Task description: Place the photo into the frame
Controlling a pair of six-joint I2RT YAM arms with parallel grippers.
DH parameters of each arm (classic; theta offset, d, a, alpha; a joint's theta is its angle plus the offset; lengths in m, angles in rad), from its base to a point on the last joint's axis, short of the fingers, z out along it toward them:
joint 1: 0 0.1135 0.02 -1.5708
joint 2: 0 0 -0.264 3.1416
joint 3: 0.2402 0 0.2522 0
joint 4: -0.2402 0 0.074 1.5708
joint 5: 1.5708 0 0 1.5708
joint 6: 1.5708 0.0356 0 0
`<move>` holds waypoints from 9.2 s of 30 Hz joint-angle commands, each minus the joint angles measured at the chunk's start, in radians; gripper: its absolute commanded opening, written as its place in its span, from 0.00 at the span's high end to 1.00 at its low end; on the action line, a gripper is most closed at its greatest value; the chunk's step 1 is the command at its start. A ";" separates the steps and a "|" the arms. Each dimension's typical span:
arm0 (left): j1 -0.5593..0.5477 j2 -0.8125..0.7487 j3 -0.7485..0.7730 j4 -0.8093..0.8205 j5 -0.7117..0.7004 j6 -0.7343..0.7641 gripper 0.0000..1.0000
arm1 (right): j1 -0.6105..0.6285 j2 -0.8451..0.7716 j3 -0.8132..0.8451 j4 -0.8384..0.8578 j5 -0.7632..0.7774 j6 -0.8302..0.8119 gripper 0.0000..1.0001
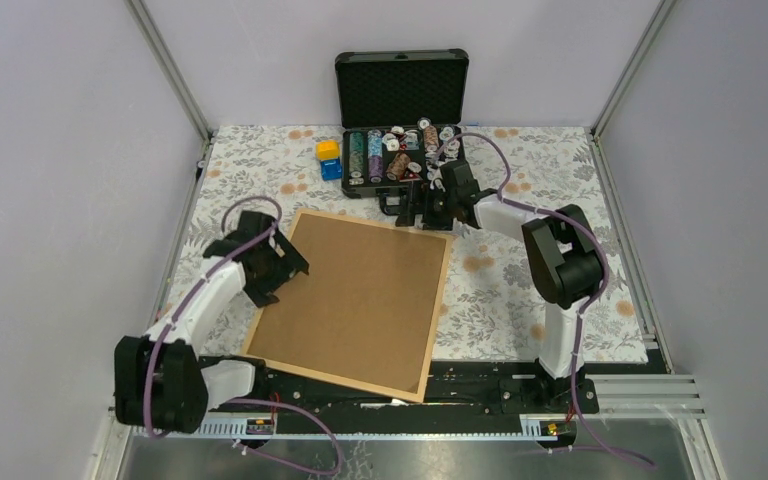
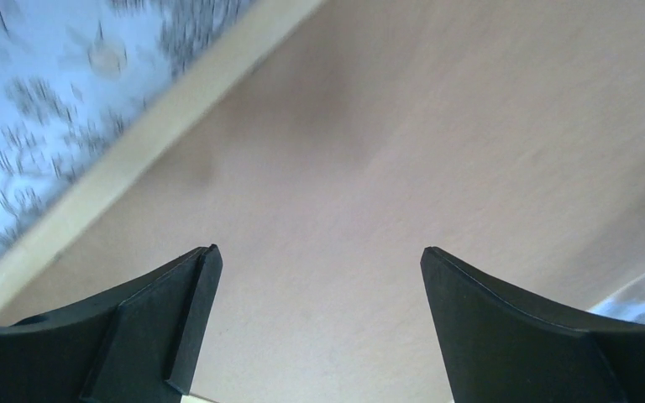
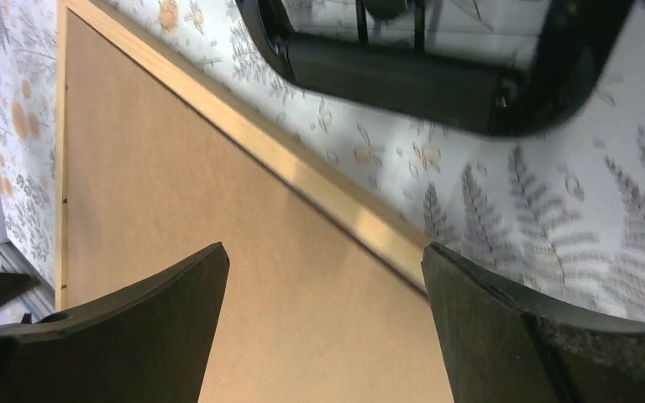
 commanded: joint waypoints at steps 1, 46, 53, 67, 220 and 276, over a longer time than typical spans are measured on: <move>0.174 0.105 0.183 0.049 0.135 0.254 0.02 | 0.032 -0.127 0.018 -0.356 0.080 -0.051 0.07; 0.406 1.014 0.996 0.175 0.277 0.373 0.01 | 0.537 0.065 -0.051 0.367 -0.134 0.519 0.00; 0.322 0.846 0.956 0.172 0.225 0.426 0.01 | 0.412 -0.211 -0.109 -0.013 -0.017 0.120 0.00; 0.395 0.137 0.252 0.080 -0.355 0.291 0.01 | 0.170 0.153 0.283 -0.161 -0.164 -0.013 0.01; 0.592 0.527 0.016 0.570 0.201 0.307 0.01 | 0.452 0.064 0.044 0.081 -0.304 0.294 0.47; 0.384 0.614 0.167 0.536 0.315 0.251 0.01 | 0.243 -0.302 -0.363 0.119 -0.045 0.457 0.33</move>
